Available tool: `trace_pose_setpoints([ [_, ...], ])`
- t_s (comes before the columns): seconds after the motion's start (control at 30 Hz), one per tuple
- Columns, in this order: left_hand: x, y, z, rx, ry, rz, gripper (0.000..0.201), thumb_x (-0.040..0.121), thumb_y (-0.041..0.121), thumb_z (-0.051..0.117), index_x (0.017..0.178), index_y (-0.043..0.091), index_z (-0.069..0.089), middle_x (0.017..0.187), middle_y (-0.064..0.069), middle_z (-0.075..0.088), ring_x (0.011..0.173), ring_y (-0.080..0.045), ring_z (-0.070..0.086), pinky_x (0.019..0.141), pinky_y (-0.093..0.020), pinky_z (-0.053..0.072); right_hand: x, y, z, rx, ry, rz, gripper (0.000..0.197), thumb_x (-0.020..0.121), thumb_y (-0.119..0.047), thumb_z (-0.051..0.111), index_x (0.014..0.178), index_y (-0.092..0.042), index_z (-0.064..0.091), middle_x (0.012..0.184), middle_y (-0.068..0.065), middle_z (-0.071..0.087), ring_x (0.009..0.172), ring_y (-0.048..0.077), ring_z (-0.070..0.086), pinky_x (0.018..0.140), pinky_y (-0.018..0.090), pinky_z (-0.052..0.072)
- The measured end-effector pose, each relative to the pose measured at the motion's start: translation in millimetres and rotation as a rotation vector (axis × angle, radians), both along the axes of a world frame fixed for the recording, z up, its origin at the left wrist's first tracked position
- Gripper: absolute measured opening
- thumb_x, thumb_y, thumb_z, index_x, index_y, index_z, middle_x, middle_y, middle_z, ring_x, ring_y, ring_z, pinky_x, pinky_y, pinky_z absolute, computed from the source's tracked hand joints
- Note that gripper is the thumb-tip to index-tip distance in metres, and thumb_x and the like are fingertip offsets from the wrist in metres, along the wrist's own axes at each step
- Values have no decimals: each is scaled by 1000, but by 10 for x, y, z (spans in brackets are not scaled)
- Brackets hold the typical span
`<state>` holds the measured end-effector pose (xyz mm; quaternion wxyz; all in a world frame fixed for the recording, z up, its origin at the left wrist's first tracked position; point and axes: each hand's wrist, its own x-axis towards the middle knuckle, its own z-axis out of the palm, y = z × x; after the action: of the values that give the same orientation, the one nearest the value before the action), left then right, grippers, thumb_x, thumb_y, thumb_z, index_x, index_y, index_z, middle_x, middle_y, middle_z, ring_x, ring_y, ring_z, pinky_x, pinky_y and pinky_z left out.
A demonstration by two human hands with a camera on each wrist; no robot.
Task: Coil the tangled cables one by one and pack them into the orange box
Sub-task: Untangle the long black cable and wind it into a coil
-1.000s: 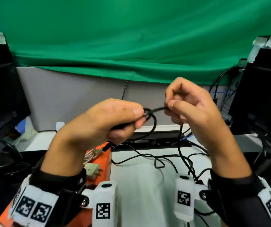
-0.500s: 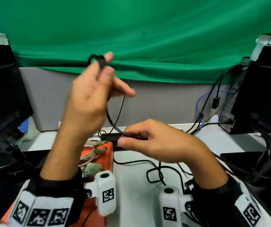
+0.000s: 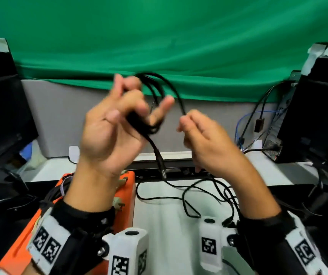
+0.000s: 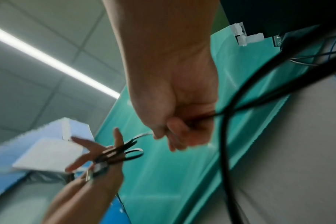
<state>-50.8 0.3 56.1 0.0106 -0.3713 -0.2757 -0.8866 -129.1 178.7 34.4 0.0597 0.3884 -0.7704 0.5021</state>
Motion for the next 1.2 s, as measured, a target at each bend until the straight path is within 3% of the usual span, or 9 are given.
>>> trace_pose_setpoints([
  [0.13,20,-109,72,73,80,390,58,111,19,22,84,0,70,82,-5,69,109,-23,70,117,-48,35,136,-104,-64,426,-61,108,35,105,-48,39,97,-18,55,67,-12,49,56,3,49,62,33,47],
  [0.3,-16,-123,-46,-798,144,1344,19,108,18,38,119,12,52,78,3,74,86,-24,74,80,-31,59,371,-68,57,627,72,232,32,100,-50,53,91,-20,60,67,-9,53,59,4,45,53,19,37],
  [0.47,60,-123,-124,-1391,-68,858,30,107,31,45,93,29,71,56,-5,64,41,-24,50,46,-34,41,329,228,275,236,56,244,20,89,-29,75,80,-12,70,58,-3,49,54,8,40,51,22,31],
  [0.63,78,-64,-189,-758,-18,166,37,103,35,50,108,2,67,48,6,34,33,-11,25,39,-30,15,125,252,220,-242,97,120,36,79,-40,83,73,-12,61,55,8,40,53,12,32,51,23,26],
  [0.73,40,57,-148,-294,3,-94,30,107,24,44,112,-3,57,55,3,35,41,-17,58,60,-31,51,33,108,127,-344,-11,102,37,97,-43,62,72,-20,48,56,-11,39,45,6,31,43,19,28],
  [0.83,67,48,-20,43,4,-42,19,105,9,44,112,-8,50,64,-8,46,70,-33,69,110,-56,39,-32,-10,-25,-33,-43,6,34,106,-42,43,80,-21,47,59,-8,46,39,4,40,38,22,36],
  [0.93,57,37,61,93,-40,267,17,106,10,40,111,-2,51,76,-9,65,80,-26,71,98,-49,52,44,-96,-94,356,-12,37,36,106,-47,38,85,-20,51,68,-5,51,50,10,48,52,37,48],
  [1.03,0,27,7,-292,0,873,17,109,13,33,112,8,49,87,0,75,86,-19,74,86,-38,56,245,-155,-44,565,121,125,33,104,-48,42,92,-21,56,74,-7,55,72,13,51,69,40,44],
  [1.2,-24,69,-121,-1297,159,1340,14,107,25,41,113,18,51,84,7,74,70,-8,67,69,-28,49,375,-30,134,611,240,76,19,95,-33,59,84,-18,59,69,-2,59,68,16,54,65,42,46],
])
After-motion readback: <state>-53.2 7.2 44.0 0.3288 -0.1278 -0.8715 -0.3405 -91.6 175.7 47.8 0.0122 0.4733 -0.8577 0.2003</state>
